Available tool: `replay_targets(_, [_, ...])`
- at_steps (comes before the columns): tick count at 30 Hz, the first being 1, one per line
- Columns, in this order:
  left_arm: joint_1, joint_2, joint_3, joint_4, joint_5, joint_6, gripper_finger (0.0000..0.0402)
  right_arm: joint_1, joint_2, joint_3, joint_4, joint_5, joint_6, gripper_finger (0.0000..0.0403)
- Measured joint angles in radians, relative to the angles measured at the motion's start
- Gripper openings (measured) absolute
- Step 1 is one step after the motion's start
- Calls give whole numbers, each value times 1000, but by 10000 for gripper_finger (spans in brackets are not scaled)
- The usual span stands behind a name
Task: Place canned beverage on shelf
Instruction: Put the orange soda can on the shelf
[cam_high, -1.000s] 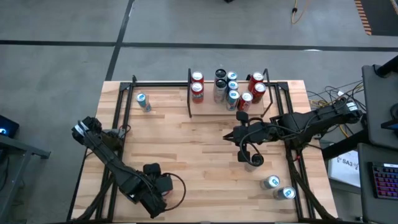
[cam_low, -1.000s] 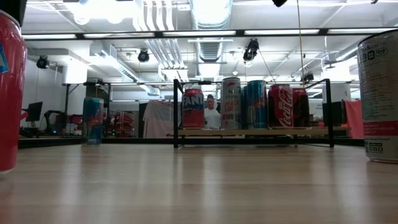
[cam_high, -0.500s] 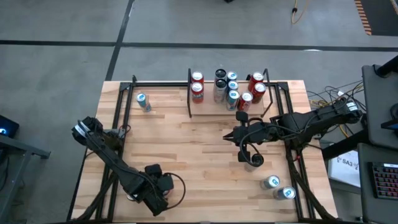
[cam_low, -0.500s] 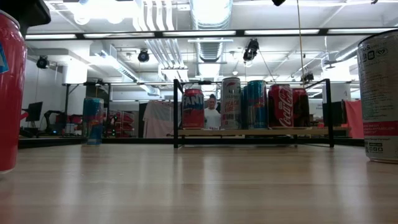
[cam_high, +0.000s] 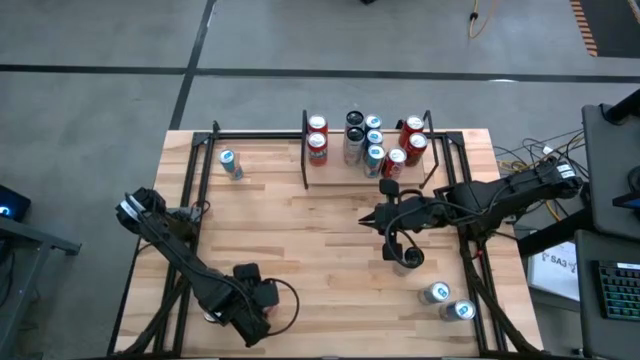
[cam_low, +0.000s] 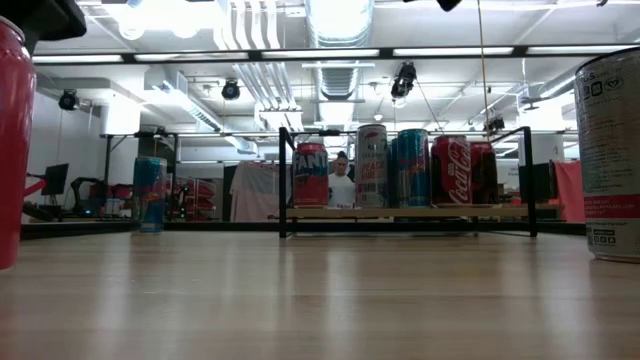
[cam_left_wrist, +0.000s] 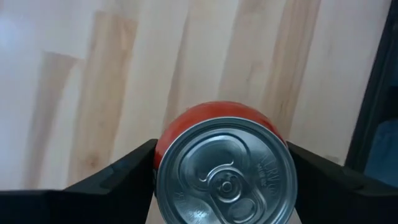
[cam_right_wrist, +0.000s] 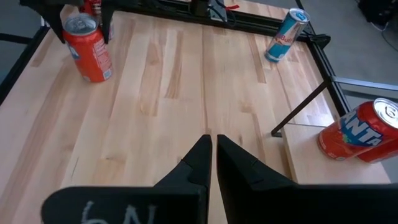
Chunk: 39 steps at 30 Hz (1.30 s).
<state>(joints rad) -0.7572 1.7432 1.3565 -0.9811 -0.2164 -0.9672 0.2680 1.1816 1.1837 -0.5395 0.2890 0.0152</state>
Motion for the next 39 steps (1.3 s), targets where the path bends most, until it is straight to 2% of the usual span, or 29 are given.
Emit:
replay_targets(8, [60, 0, 118, -156, -53, 185, 281, 0, -2, -10, -2, -1, -16, 13])
replay_targets(13, [145, -1, 190, -215, -90, 381, 281, 0, -10, -11, -6, -3, -38, 13])
replay_targets(19, [300, -3, 250, -222, -91, 687, 281, 0, -15, -11, -14, -5, -71, 13])
replay_targets(29, [591, -3, 310, -137, -89, 1131, 281, 0, -69, -11, -72, -5, -58, 13])
replay_targets(32, [675, -3, 318, -79, -80, 1201, 281, 0, -84, -11, -90, -5, -48, 13])
replay_targets(39, [837, 14, 319, 35, 23, 1275, 281, 0, -95, -11, -93, -4, -41, 13])
